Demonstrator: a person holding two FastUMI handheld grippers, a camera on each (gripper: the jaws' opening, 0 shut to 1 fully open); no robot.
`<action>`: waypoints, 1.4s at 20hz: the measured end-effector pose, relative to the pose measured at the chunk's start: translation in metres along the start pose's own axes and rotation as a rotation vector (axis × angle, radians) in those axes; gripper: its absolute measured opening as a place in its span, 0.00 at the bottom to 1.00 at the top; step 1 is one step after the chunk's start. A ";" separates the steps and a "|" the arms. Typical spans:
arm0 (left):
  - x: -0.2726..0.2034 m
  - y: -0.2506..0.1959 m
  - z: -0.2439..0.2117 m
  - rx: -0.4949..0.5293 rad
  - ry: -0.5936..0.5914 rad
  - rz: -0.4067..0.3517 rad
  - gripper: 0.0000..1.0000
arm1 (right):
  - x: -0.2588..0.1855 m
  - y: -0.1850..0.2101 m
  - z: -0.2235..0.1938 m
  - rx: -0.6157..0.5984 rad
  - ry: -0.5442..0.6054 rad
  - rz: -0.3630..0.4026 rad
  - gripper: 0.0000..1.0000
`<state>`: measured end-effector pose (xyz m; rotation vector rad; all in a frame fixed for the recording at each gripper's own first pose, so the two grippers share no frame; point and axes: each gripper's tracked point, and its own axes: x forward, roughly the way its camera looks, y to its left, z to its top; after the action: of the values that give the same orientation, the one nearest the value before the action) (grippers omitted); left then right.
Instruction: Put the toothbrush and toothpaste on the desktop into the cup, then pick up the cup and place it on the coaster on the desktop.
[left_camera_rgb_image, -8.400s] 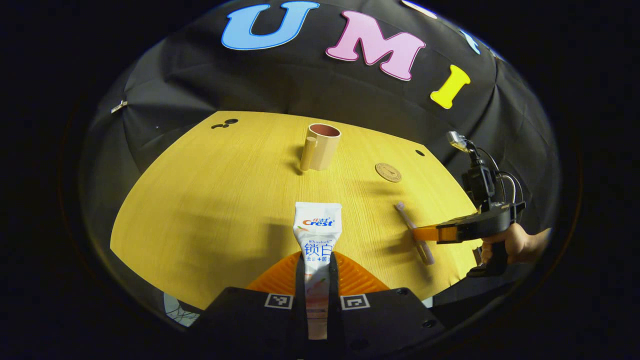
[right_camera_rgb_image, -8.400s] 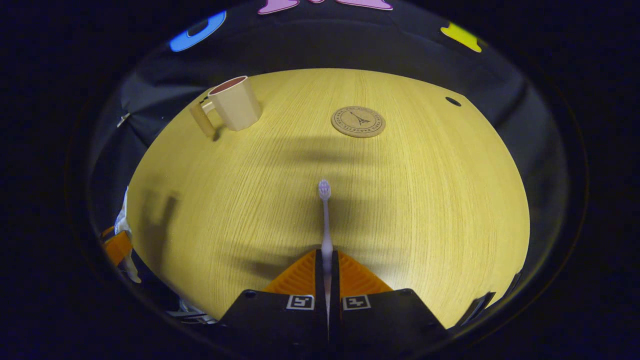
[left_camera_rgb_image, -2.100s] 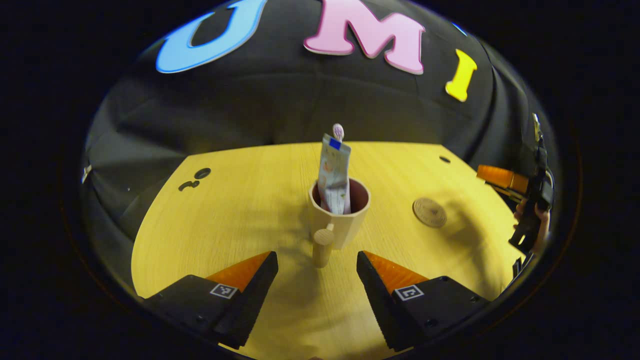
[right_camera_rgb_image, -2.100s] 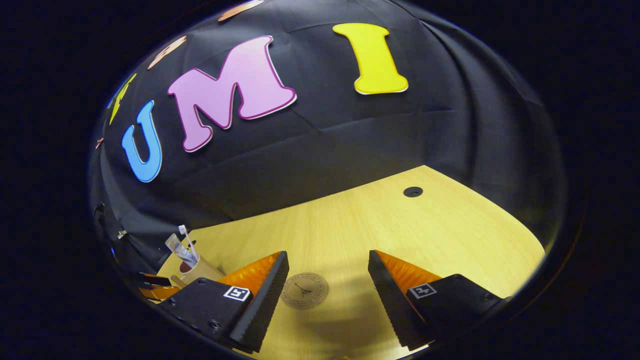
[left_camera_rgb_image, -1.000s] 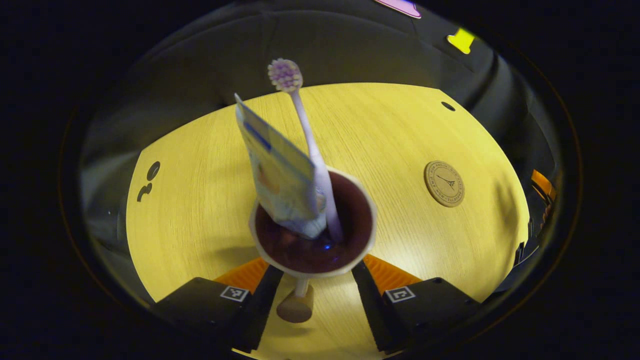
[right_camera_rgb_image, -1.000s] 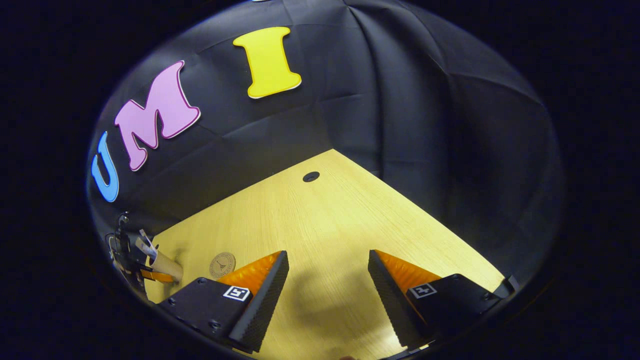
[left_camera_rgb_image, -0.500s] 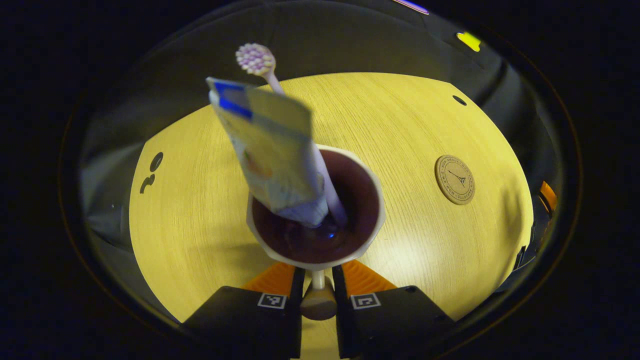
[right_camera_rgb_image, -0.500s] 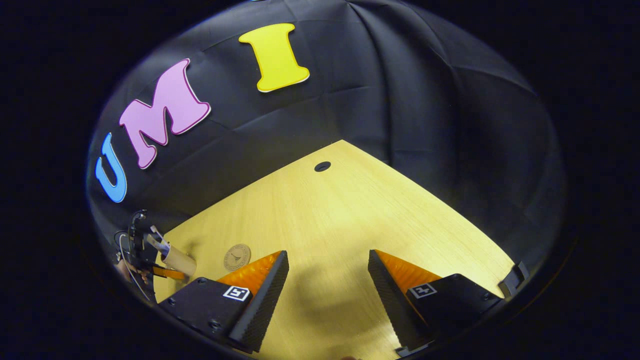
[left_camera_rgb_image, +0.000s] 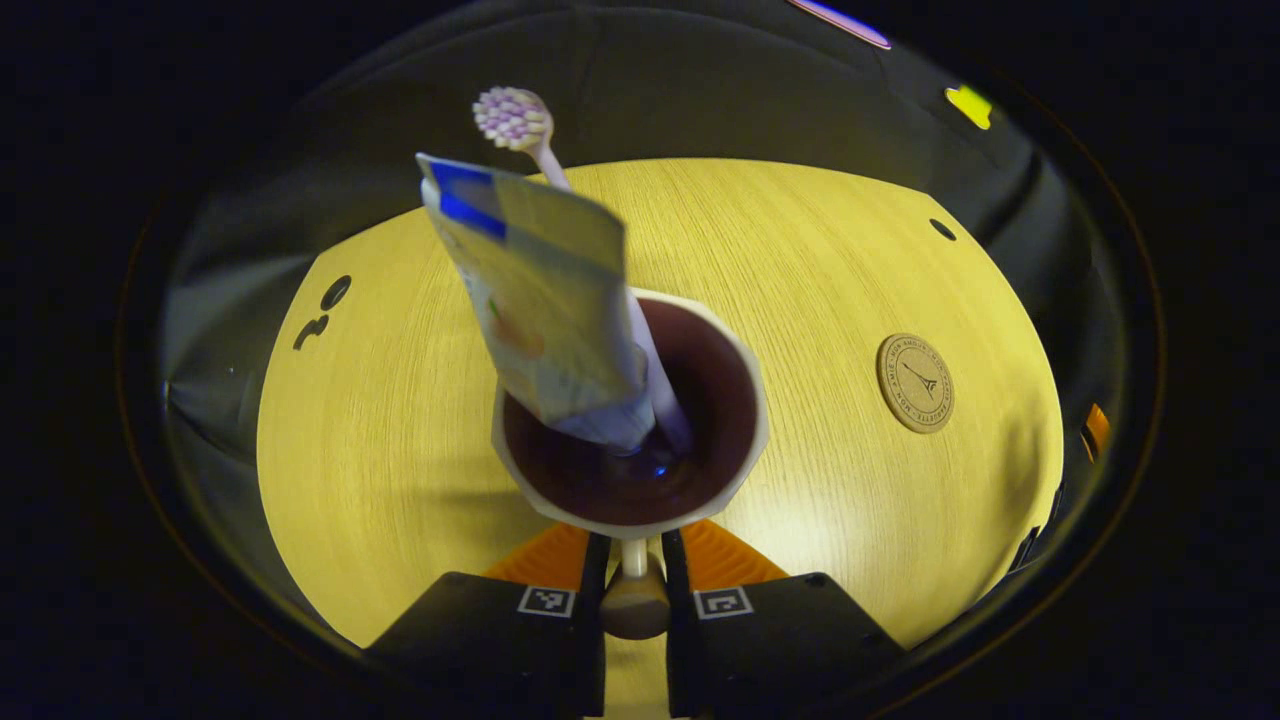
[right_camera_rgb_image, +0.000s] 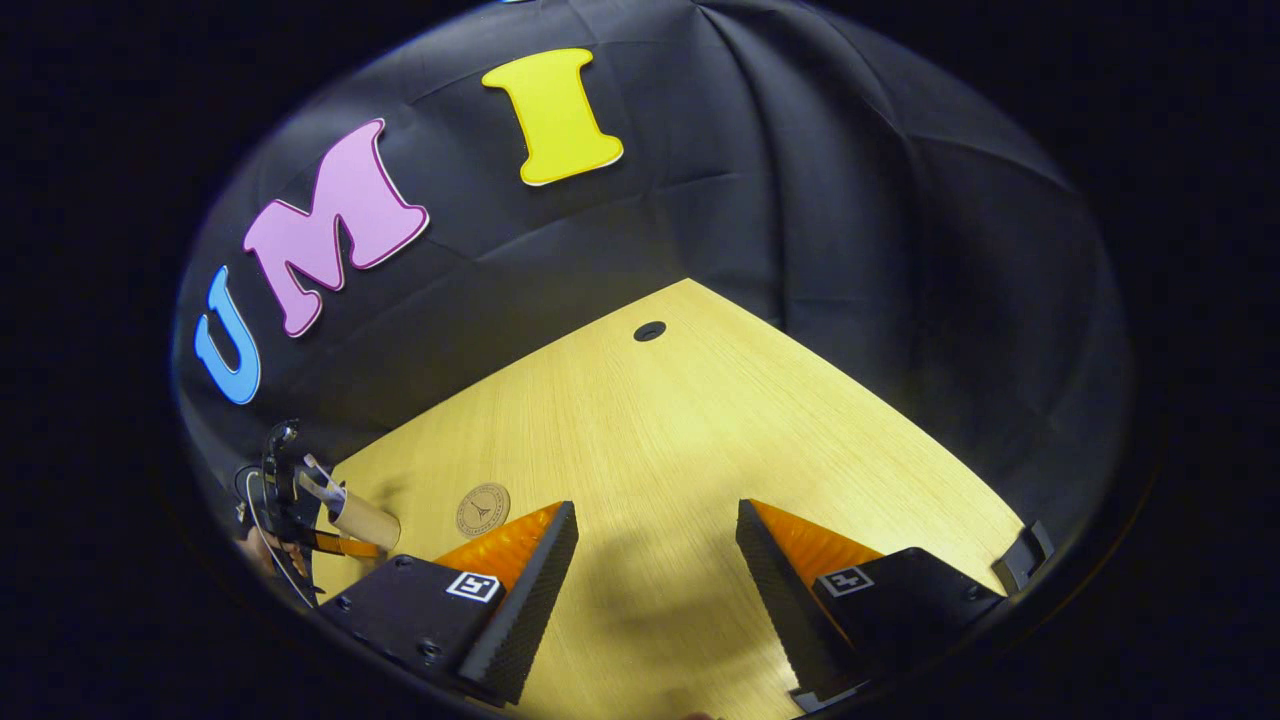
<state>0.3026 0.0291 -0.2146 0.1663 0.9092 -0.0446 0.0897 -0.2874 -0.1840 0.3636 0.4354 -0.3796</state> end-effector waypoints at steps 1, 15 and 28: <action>0.000 0.000 0.001 -0.008 -0.011 0.000 0.32 | 0.000 -0.002 0.002 0.000 -0.004 -0.002 0.98; -0.028 -0.046 0.060 0.057 -0.154 -0.081 0.25 | -0.012 -0.003 0.000 -0.004 -0.015 0.011 0.98; -0.002 -0.173 0.066 0.303 -0.106 -0.208 0.32 | -0.032 -0.020 -0.015 0.041 -0.012 -0.009 0.98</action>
<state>0.3347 -0.1529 -0.1950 0.3474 0.8079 -0.3825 0.0493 -0.2894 -0.1862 0.3992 0.4185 -0.3992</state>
